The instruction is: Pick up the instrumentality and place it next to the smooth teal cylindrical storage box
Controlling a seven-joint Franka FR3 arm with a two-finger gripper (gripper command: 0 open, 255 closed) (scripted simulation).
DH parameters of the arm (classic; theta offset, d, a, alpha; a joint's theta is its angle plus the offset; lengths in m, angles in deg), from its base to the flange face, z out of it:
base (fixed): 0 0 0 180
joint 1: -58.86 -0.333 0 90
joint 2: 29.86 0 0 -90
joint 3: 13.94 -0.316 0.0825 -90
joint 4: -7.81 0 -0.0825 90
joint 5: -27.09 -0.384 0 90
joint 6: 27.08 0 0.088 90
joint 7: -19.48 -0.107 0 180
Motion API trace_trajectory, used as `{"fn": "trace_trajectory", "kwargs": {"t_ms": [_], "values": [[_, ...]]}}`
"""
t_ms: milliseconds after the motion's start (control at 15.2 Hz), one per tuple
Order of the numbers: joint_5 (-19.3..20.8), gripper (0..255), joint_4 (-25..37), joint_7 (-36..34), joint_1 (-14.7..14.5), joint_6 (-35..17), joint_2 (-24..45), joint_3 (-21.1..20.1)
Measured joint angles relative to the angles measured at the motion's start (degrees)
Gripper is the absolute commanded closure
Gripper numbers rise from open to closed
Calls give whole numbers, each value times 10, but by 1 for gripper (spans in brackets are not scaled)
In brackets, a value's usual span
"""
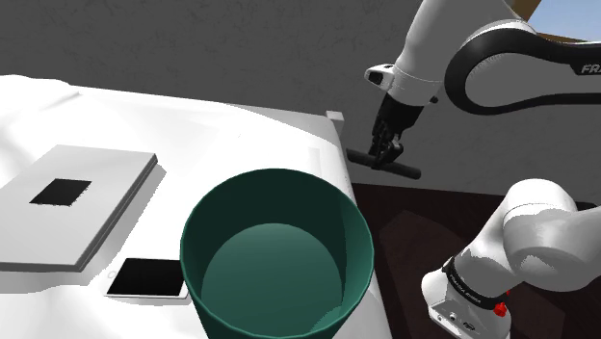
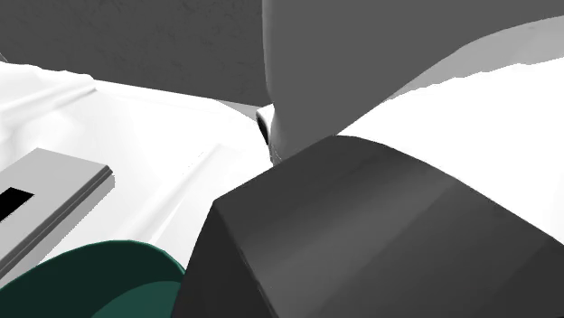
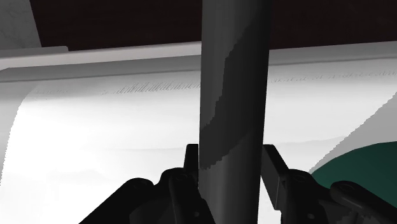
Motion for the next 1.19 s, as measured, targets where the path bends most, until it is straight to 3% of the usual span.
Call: {"fn": "trace_trajectory", "kwargs": {"t_ms": [1188], "values": [[-2, 255, -113, -9, 0, -159, 46, -8]]}}
